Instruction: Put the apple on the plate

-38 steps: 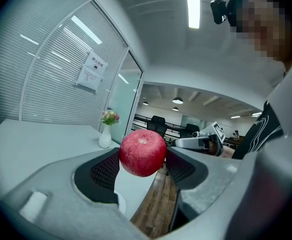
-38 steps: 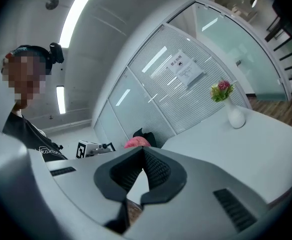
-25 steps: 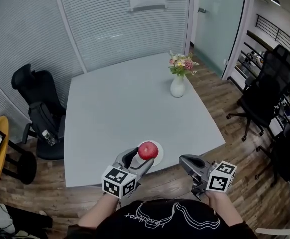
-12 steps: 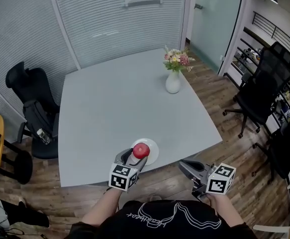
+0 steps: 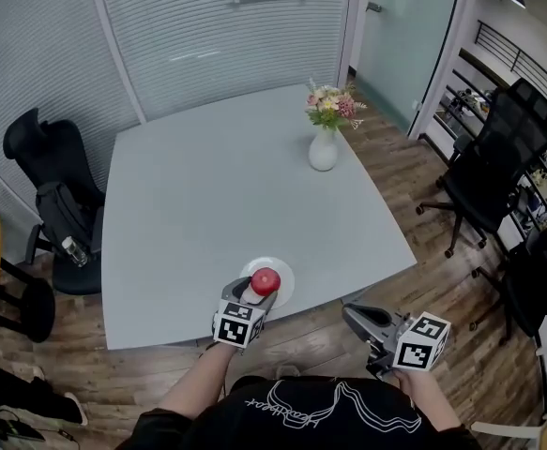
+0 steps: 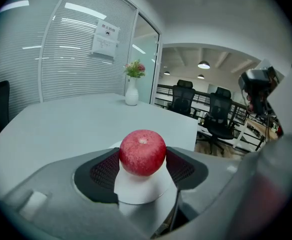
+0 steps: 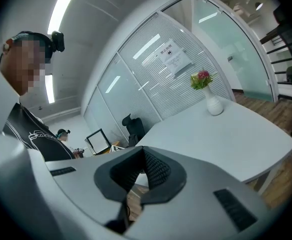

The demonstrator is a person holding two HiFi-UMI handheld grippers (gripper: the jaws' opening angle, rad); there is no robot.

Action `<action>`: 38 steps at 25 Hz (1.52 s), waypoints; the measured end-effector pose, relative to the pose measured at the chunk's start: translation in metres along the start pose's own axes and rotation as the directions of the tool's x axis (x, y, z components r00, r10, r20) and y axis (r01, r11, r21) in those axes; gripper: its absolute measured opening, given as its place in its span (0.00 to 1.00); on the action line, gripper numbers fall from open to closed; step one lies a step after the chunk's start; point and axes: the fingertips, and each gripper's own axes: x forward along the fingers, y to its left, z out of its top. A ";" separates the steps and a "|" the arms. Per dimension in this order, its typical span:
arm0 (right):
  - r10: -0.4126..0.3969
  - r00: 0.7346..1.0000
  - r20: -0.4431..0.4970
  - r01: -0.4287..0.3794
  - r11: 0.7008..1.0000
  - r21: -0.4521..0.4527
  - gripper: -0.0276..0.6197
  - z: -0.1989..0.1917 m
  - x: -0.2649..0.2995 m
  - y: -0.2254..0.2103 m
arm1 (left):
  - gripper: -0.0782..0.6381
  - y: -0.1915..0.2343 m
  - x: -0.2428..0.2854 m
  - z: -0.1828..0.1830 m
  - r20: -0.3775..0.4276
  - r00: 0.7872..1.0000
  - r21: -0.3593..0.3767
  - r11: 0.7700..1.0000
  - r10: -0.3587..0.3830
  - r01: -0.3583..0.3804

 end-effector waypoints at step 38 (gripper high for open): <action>0.007 1.000 0.005 -0.007 0.997 -0.077 0.06 0.020 0.031 0.039 | 0.56 -0.018 -0.083 0.055 0.124 0.970 -0.077 0.973 -0.210 0.220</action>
